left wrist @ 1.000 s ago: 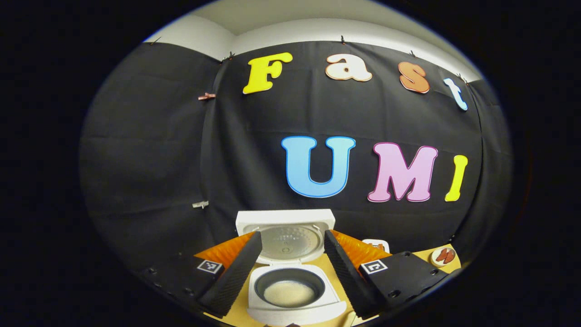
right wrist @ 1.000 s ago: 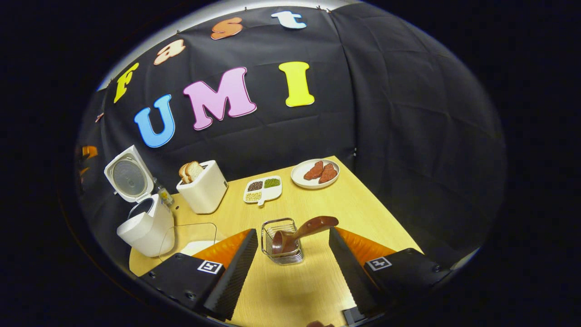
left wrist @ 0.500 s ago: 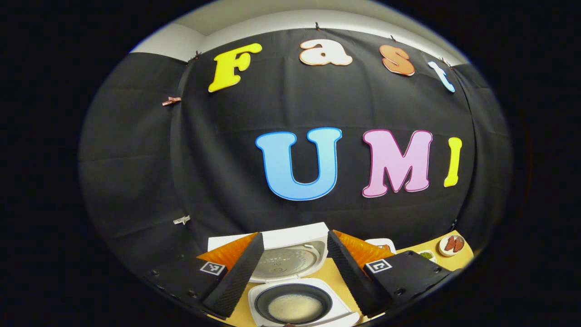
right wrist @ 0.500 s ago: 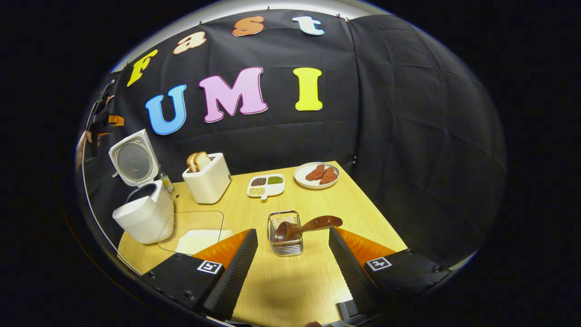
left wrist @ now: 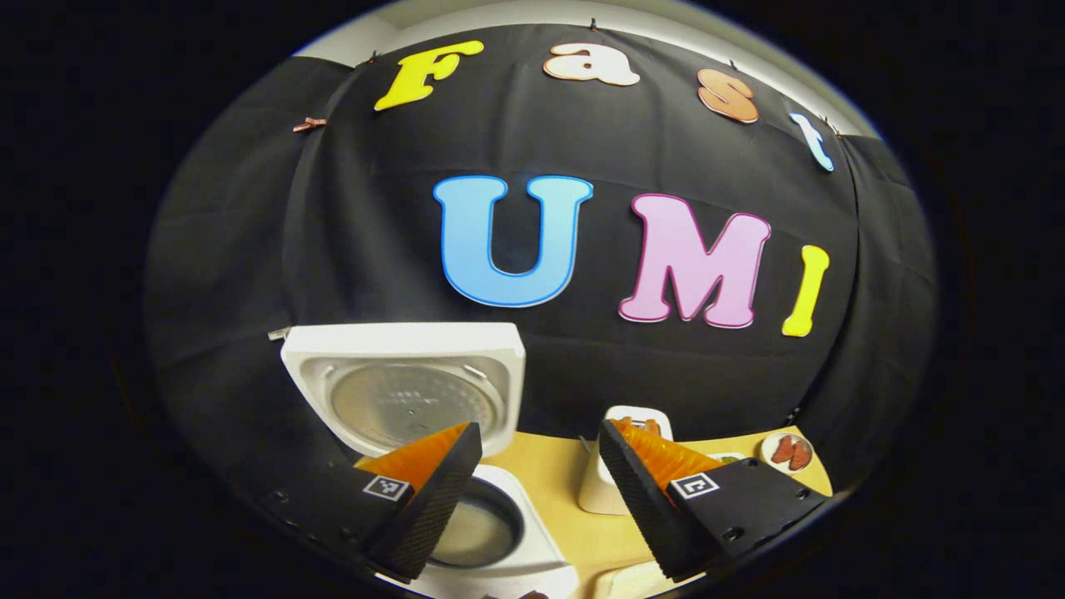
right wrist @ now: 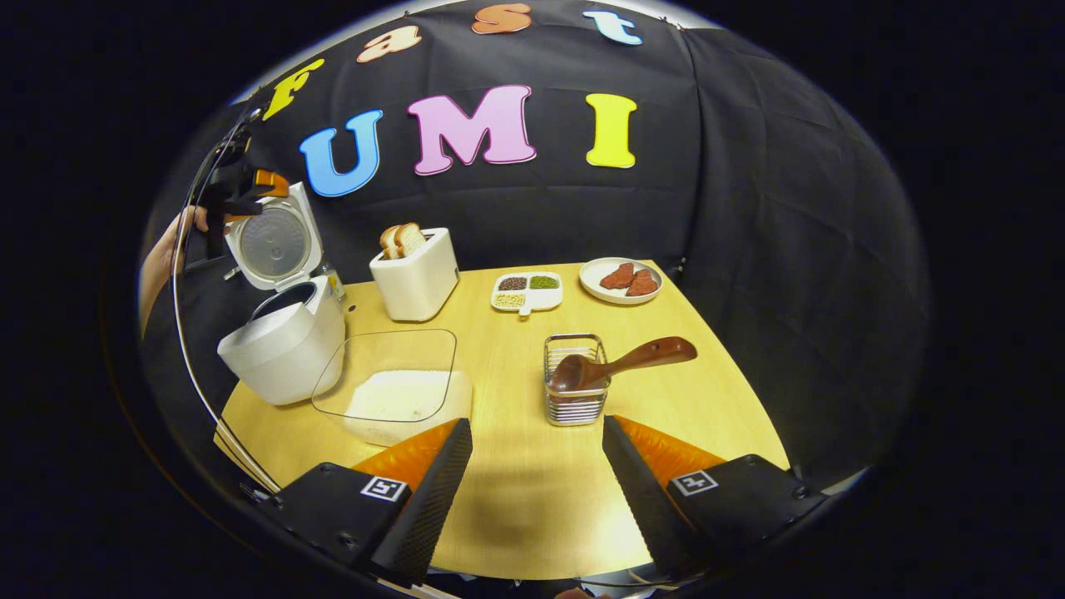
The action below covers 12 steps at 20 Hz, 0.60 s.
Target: Close the left gripper, press the button to open the rice cooker; take a wooden spoon from the chopstick holder with the right hand, scoop a spoonful of rice and pour it into the rice cooker, then put the wooden spoon back into the chopstick holder.
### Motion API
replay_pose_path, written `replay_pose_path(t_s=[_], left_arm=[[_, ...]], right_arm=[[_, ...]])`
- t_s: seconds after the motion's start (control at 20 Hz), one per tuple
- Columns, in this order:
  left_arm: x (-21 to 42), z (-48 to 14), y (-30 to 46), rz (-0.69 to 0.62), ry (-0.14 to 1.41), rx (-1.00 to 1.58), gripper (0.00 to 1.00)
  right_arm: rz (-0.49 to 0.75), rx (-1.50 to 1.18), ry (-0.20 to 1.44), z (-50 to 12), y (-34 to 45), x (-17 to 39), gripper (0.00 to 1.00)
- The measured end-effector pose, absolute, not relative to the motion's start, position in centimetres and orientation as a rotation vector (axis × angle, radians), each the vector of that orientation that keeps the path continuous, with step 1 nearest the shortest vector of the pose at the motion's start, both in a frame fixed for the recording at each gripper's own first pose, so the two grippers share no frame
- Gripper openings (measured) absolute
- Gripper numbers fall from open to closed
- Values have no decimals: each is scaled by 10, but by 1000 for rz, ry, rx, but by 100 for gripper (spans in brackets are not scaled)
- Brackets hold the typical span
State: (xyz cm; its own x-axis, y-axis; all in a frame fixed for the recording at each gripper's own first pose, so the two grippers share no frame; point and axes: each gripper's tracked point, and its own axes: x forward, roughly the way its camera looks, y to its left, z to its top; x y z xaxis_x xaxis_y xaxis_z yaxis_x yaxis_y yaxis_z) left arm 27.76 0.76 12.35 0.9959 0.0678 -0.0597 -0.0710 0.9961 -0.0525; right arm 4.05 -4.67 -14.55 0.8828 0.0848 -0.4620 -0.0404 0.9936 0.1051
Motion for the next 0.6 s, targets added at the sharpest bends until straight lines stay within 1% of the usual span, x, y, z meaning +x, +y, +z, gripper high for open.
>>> replay_pose_path(t_s=[0.15,0.25,0.3,0.45,0.6], left_arm=[[270,138,-40,33,53,-24,96],[271,151,-72,-15,46,-28,95],[273,158,-79,-21,40,-23,95],[288,194,-74,6,-18,37,96],[306,218,-37,64,-75,174,96]], right_arm=[[111,103,483,-147,-18,43,99],[135,120,488,-149,-2,43,99],[146,129,488,-150,1,37,99],[169,129,486,-151,11,32,99],[172,119,493,-156,10,27,99]])
